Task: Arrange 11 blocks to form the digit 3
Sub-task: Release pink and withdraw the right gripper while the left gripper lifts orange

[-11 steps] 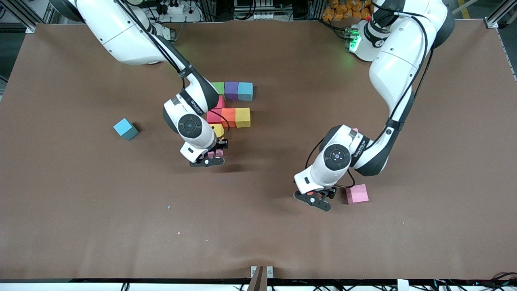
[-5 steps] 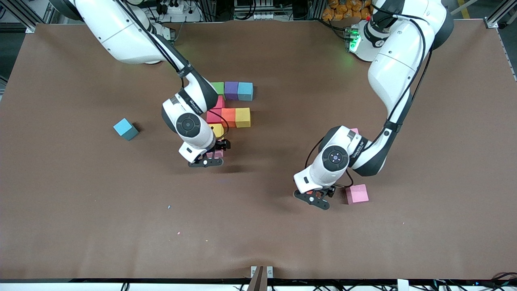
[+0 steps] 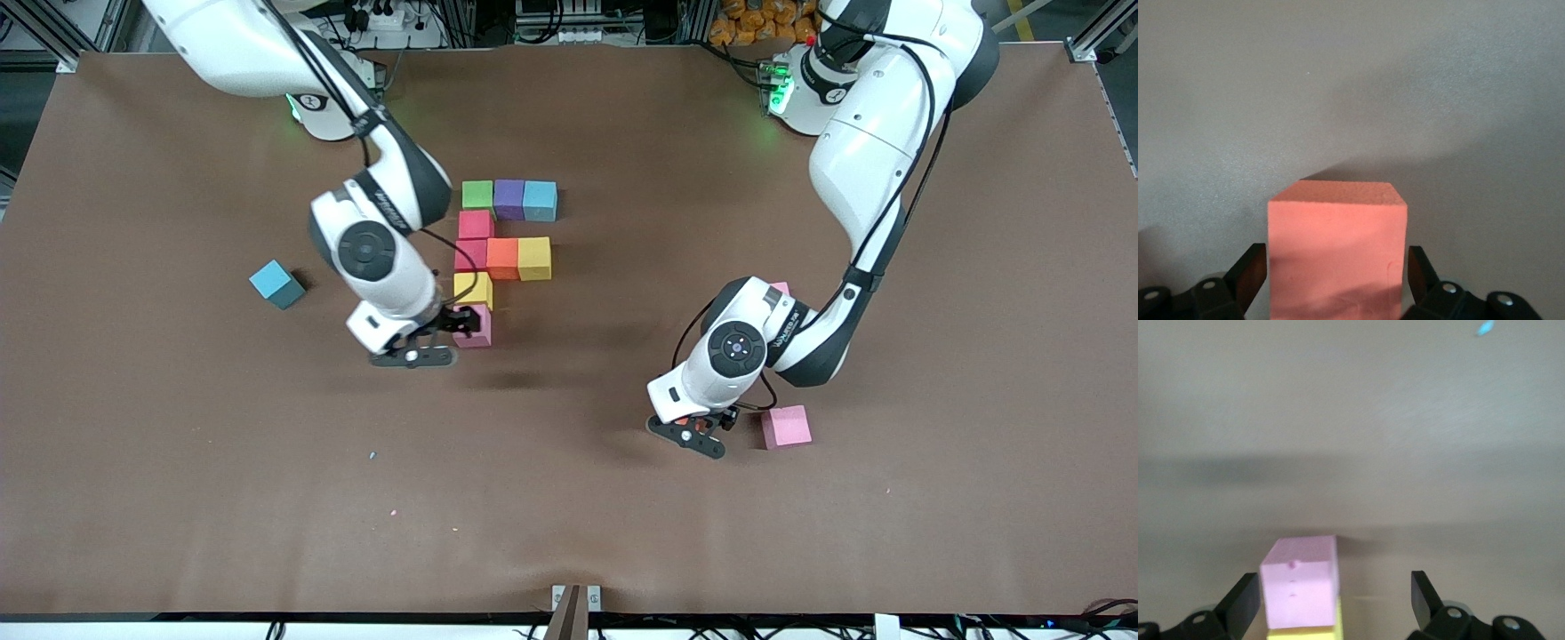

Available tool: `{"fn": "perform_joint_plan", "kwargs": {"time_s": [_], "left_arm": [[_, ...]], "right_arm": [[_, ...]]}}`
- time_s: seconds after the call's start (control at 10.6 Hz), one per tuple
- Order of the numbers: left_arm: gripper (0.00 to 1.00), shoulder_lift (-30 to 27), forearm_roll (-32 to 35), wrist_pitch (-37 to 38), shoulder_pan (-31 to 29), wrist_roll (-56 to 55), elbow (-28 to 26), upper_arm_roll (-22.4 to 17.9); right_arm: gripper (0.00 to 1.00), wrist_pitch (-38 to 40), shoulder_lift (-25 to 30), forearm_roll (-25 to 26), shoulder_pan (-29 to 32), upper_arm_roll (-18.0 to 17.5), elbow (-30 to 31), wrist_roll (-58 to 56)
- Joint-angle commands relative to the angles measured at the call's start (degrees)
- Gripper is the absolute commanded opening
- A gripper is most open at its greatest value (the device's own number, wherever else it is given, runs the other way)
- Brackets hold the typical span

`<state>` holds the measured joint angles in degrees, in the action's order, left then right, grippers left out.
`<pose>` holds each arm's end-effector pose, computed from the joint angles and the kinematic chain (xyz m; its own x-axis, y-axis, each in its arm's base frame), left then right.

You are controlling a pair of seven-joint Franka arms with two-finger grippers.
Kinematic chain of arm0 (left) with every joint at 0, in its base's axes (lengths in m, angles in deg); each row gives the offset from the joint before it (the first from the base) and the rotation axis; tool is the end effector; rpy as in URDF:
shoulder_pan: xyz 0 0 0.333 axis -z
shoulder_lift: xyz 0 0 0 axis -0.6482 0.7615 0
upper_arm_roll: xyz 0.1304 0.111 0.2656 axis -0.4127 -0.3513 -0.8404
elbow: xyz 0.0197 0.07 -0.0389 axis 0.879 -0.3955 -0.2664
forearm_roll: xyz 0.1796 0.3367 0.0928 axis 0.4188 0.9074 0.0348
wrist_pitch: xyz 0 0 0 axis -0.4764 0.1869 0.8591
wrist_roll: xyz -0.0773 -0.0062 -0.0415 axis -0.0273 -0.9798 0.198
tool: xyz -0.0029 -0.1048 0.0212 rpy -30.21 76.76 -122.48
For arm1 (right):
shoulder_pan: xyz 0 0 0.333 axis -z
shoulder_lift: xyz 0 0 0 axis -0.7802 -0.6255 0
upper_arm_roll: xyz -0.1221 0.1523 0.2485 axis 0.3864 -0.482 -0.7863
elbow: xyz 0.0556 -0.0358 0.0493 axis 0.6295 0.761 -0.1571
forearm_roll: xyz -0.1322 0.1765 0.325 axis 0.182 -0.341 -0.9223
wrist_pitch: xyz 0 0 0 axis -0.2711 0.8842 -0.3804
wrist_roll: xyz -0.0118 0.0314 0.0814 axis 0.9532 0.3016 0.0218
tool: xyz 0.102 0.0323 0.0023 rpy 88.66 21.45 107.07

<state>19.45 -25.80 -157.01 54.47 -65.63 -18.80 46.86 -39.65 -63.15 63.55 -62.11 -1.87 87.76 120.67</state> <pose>0.6618 -0.3365 0.1937 0.9058 -0.4197 0.0578 -0.4205 -0.9073 0.0008 0.5787 0.2803 0.3066 0.9996 -0.0148 -0.0229 -0.0149 -0.9999 -0.0029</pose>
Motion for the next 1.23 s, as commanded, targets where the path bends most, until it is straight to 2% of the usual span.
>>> {"fn": "perform_joint_plan", "kwargs": {"time_s": [0.0, 0.19, 0.28, 0.38, 0.57, 0.66, 0.75, 0.85, 1.13], "left_arm": [[0.65, -1.4, 1.4, 0.2, 0.1, 0.3, -1.0, -0.1], [0.49, -1.4, 1.3, 0.3, 0.3, 0.3, -0.8, -0.1], [0.35, -1.5, 1.4, 0.3, 0.3, 0.3, -0.7, -0.1], [0.28, -1.5, 1.4, 0.3, 0.4, 0.3, -0.6, -0.1], [0.27, -1.9, 2.3, 0.3, 1.2, 0.4, -0.5, 0.0], [0.28, -2.0, 5.4, 0.3, 1.9, 2.8, -0.3, 0.3], [0.28, -2.0, 5.7, 0.3, 2.4, 3.8, -0.2, 0.8], [0.27, -2.0, 5.6, 0.4, 3.3, 3.8, -0.1, 1.8], [0.28, -2.1, 5.7, 0.4, 7.8, 4.7, 0.9, 2.7]], "right_arm": [[1.00, 6.0, 2.7, 0.3, 3.5, -0.7, -2.5, -3.7], [1.00, 11.7, 5.9, -0.1, 6.7, -0.3, -3.3, -9.4], [1.00, 14.4, 7.1, -0.2, 7.7, 0.3, -3.3, -11.6], [1.00, 16.4, 7.4, -0.2, 9.7, 0.6, -3.8, -14.7], [1.00, 17.1, 9.4, -0.4, 12.8, 2.5, -5.4, -23.3], [1.00, 17.1, 11.5, -1.3, 12.5, 5.9, -5.6, -26.7], [1.00, 17.1, 12.9, -3.0, 11.5, 10.1, -6.1, -30.7], [1.00, 17.4, 14.9, -5.0, 11.4, 12.2, -5.9, -32.7], [1.00, 23.2, 20.8, -5.4, 10.3, 14.7, -6.0, -32.6]]}}
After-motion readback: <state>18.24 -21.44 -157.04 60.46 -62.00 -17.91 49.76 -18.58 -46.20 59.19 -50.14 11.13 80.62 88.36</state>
